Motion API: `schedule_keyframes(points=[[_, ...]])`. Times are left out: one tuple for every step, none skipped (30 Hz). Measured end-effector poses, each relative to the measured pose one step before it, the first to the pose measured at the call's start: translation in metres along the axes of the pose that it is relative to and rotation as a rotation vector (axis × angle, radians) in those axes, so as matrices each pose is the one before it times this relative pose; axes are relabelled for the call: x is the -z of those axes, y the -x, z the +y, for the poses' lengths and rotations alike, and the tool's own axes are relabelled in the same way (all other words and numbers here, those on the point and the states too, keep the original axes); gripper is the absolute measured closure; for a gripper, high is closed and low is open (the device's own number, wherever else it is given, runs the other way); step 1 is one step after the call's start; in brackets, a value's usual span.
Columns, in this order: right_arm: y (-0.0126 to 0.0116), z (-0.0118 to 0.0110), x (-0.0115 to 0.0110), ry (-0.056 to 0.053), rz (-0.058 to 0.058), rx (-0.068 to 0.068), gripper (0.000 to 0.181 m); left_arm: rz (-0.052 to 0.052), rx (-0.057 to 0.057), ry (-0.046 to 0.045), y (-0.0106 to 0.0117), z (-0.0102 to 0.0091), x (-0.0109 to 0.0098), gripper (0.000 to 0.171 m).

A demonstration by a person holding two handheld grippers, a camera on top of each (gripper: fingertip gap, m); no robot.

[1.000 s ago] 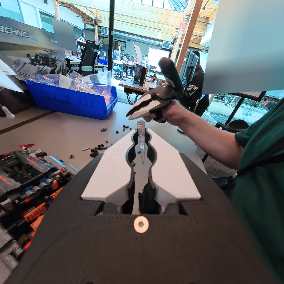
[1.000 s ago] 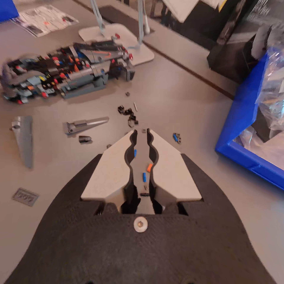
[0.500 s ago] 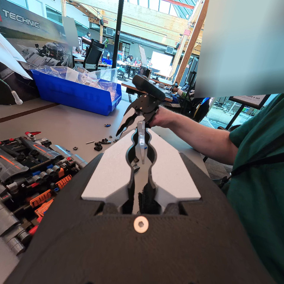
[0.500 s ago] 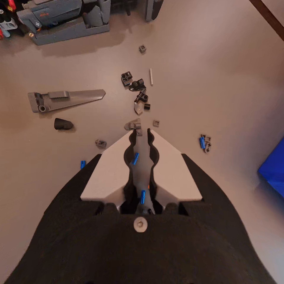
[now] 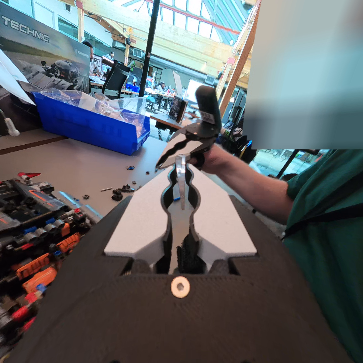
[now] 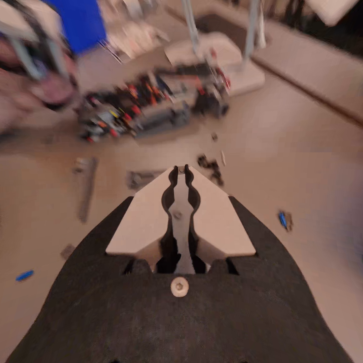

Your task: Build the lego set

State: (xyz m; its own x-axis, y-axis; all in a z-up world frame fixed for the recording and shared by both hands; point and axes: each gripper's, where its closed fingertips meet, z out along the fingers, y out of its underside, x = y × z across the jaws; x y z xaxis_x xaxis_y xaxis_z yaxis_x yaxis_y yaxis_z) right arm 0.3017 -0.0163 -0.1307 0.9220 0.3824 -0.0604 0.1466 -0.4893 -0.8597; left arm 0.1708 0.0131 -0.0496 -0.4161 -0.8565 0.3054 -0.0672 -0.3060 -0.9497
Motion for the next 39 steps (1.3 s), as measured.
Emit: schedule_keyframes(points=[[0.01858,-0.02215,0.00516,-0.0909,-0.0314,0.0505,0.176,0.0315,0.0416,-0.02106,-0.00383,-0.00275,-0.00264,0.165],[0.01711,-0.02041,0.00147,-0.0732,-0.0232,0.0454,0.177,0.0366,0.0389,-0.02204,-0.00435,-0.00245,-0.00273,0.165],[0.01666,-0.01809,-0.00167,-0.0595,-0.0327,0.0272,0.176,0.0262,0.0336,-0.02488,-0.00273,-0.00242,-0.00235,0.165],[0.01642,-0.01692,-0.00299,-0.0627,-0.0404,0.0284,0.177,0.0316,0.0359,-0.02593,-0.00292,-0.00269,-0.00212,0.165],[0.01151,-0.01402,-0.00328,-0.0565,-0.0201,0.0303,0.177,0.0373,0.0385,-0.02361,-0.00378,-0.00279,-0.00172,0.166],[0.00704,-0.00949,-0.00315,-0.0361,-0.0109,0.0143,0.177,0.0265,0.0265,-0.02042,-0.00304,-0.00249,-0.00140,0.166],[0.00409,-0.00750,-0.00252,-0.0319,-0.0074,-0.0023,0.177,0.0145,0.0120,-0.01384,-0.00208,-0.00137,-0.00116,0.166],[0.00378,-0.00777,-0.00186,-0.0430,-0.0125,-0.0125,0.177,0.0102,0.0056,-0.00663,-0.00183,-0.00010,-0.00112,0.166],[0.00453,-0.00701,-0.00240,-0.0439,-0.0226,-0.0269,0.177,0.0101,0.0019,-0.00446,-0.00186,0.00035,-0.00120,0.166],[0.00416,-0.00456,-0.00329,-0.0317,-0.0246,-0.0331,0.177,0.0134,0.0042,-0.00972,-0.00212,-0.00037,-0.00080,0.166],[0.00271,-0.00194,-0.00365,-0.0198,-0.0145,-0.0235,0.177,0.0163,0.0075,-0.01850,-0.00217,-0.00173,-0.00068,0.166],[0.00099,-0.00138,-0.00285,-0.0198,-0.0026,-0.0128,0.177,0.0220,0.0145,-0.02420,-0.00273,-0.00300,-0.00044,0.165],[0.00055,-0.00168,-0.00210,-0.0231,-0.0016,-0.0164,0.177,0.0221,0.0145,-0.02527,-0.00274,-0.00322,-0.00071,0.165],[0.00012,-0.00206,-0.00133,-0.0247,0.0008,-0.0166,0.177,0.0171,0.0096,-0.01887,-0.00212,-0.00236,-0.00100,0.166],[-0.00037,-0.00175,-0.00114,-0.0210,0.0031,-0.0151,0.177,0.0180,0.0066,-0.01375,-0.00205,-0.00140,-0.00130,0.166],[0.00047,-0.00146,-0.00141,-0.0166,-0.0054,-0.0203,0.177,0.0160,0.0043,-0.01103,-0.00162,-0.00110,-0.00138,0.166],[0.00200,-0.00157,-0.00128,-0.0161,-0.0166,-0.0208,0.177,0.0003,-0.0043,0.00088,0.00032,0.00015,-0.00113,0.165],[0.00047,-0.00133,-0.00044,-0.0118,-0.0073,-0.0158,0.177,-0.0168,-0.0197,0.01927,0.00197,0.00203,-0.00098,0.166],[-0.00052,-0.00097,0.00013,-0.0028,-0.0024,-0.0085,0.177,-0.0227,-0.0278,0.02836,0.00194,0.00275,-0.00074,0.165],[-0.00081,-0.00042,0.00065,0.0056,-0.0003,-0.0011,0.177,-0.0176,-0.0277,0.02611,0.00061,0.00196,-0.00053,0.165],[-0.00114,-0.00116,0.00102,0.0046,0.0045,0.0021,0.177,-0.0254,-0.0322,0.03699,0.00146,0.00334,-0.00071,0.166],[-0.00035,-0.00124,0.00091,0.0050,0.0003,0.0035,0.177,-0.0384,-0.0470,0.04376,0.00254,0.00421,-0.00059,0.166],[0.00039,0.00031,0.00013,0.0147,-0.0051,0.0019,0.177,-0.0241,-0.0447,0.03878,0.00039,0.00335,-0.00081,0.166],[0.00069,0.00224,-0.00025,0.0247,-0.0072,0.0026,0.177,-0.0152,-0.0358,0.03529,-0.00071,0.00253,-0.00083,0.166],[-0.00027,0.00225,-0.00033,0.0211,0.0002,0.0072,0.177,-0.0214,-0.0367,0.03238,0.00035,0.00213,-0.00056,0.166],[0.00030,0.00263,-0.00047,0.0192,-0.0043,0.0059,0.177,-0.0212,-0.0351,0.02738,0.00060,0.00147,-0.00014,0.166],[0.00090,0.00378,-0.00063,0.0258,-0.0091,-0.0004,0.177,-0.0149,-0.0249,0.01852,0.00036,0.00018,0.00042,0.165],[-0.00044,0.00179,0.00033,0.0102,0.0032,0.0055,0.177,-0.0099,-0.0158,0.01129,0.00020,-0.00055,0.00067,0.165],[0.00026,0.00068,0.00083,0.0043,0.0004,0.0062,0.177,-0.0024,-0.0084,0.00498,-0.00074,-0.00132,0.00072,0.165],[0.00073,0.00047,0.00080,0.0030,-0.0031,0.0034,0.177,0.0099,-0.0026,0.00390,-0.00242,-0.00133,0.00021,0.165],[0.00104,0.00060,0.00026,0.0041,-0.0027,0.0057,0.177,0.0061,-0.0059,0.00944,-0.00189,-0.00044,-0.00014,0.165],[0.00057,0.00021,0.00027,0.0013,0.0011,0.0057,0.177,-0.0044,-0.0145,0.01655,-0.00051,0.00073,-0.00030,0.165],[-0.00063,-0.00021,0.00056,-0.0011,0.0109,0.0093,0.177,-0.0040,-0.0121,0.02294,-0.00021,0.00163,-0.00078,0.165],[-0.00037,-0.00024,0.00050,-0.0036,0.0106,0.0127,0.177,0.0020,-0.0085,0.00921,-0.00101,-0.00045,-0.00050,0.165],[0.00019,-0.00012,0.00041,-0.0020,-0.0016,-0.0043,0.177,0.0013,-0.0086,0.00882,-0.00050,0.00000,-0.00020,0.165],[-0.00011,0.00032,0.00060,0.0027,-0.0046,-0.0128,0.177,-0.0070,-0.0105,0.01415,0.00082,0.00124,-0.00043,0.165],[-0.00082,0.00016,0.00070,-0.0005,0.0063,0.0045,0.177,-0.0092,-0.0083,0.01168,0.00125,0.00082,-0.00029,0.165],[0.00021,0.00049,0.00021,0.0022,0.0008,0.0093,0.177,-0.0033,-0.0074,0.00797,0.00026,0.00021,-0.00002,0.165],[0.00072,0.00121,-0.00017,0.0086,-0.0044,-0.0020,0.177,-0.0058,-0.0124,0.01094,0.00030,0.00090,0.00002,0.165]])
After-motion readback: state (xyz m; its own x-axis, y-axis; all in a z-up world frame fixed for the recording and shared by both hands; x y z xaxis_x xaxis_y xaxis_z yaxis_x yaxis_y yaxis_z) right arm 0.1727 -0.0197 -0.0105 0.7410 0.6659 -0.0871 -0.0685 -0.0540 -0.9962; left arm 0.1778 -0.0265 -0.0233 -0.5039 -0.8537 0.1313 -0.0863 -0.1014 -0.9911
